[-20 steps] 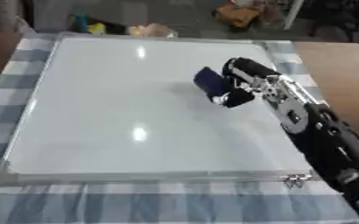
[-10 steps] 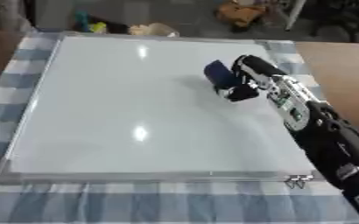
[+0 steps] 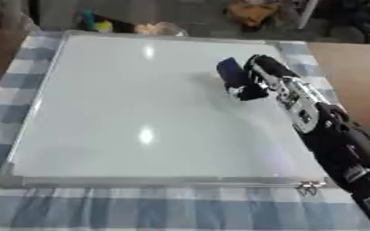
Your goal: Wipe the whiteboard clean with a brush.
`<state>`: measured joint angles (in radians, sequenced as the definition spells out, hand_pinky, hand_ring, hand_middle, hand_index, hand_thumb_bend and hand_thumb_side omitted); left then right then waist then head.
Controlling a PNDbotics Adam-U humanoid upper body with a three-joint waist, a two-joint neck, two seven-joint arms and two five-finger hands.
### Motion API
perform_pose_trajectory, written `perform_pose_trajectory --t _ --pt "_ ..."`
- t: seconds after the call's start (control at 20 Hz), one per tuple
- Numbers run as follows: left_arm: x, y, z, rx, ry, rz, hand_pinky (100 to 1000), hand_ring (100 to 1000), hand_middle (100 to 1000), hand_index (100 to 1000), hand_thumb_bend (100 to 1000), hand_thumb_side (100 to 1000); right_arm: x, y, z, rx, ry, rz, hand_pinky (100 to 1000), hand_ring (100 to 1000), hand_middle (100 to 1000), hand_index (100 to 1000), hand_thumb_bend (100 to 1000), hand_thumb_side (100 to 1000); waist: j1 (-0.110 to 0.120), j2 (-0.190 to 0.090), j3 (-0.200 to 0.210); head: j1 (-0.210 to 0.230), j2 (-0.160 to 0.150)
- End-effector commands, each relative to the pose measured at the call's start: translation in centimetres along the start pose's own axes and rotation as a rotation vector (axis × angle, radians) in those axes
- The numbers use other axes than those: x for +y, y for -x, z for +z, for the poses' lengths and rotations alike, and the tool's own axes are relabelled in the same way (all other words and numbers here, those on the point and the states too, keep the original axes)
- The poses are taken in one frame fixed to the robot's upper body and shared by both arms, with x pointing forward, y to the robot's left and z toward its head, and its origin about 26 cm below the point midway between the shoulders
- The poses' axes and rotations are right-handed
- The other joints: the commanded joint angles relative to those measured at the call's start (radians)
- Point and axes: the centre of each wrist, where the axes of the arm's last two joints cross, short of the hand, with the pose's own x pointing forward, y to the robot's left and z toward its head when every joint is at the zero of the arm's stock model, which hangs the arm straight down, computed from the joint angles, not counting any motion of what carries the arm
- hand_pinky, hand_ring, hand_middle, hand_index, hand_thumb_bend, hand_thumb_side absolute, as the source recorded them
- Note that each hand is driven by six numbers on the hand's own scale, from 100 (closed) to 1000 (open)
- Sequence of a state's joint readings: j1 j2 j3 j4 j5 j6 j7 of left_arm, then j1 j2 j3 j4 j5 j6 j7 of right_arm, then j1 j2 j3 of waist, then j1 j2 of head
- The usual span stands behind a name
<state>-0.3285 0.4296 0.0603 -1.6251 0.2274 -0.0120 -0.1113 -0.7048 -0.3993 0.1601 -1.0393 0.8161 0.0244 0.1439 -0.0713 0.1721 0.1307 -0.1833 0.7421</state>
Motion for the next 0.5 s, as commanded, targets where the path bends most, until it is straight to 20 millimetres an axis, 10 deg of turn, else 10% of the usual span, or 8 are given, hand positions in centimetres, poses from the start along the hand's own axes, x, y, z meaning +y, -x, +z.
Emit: perform_pose_trajectory --t 0.05,0.5 --pt "0.4 -1.1 -0.5 -0.039 0.000 -0.017 545 514 571 691 662 949 -1.5 0.5 -0.2 0.023 0.041 0.026 490 504 473 275 182 442 0.004 -0.012 0.001 -0.002 -0.008" --pt "0.4 -1.1 -0.5 -0.038 0.001 -0.020 545 513 570 691 662 949 -1.3 1.6 -0.2 0.092 0.030 0.077 509 516 483 277 197 455 0.001 -0.008 0.004 -0.002 -0.006"
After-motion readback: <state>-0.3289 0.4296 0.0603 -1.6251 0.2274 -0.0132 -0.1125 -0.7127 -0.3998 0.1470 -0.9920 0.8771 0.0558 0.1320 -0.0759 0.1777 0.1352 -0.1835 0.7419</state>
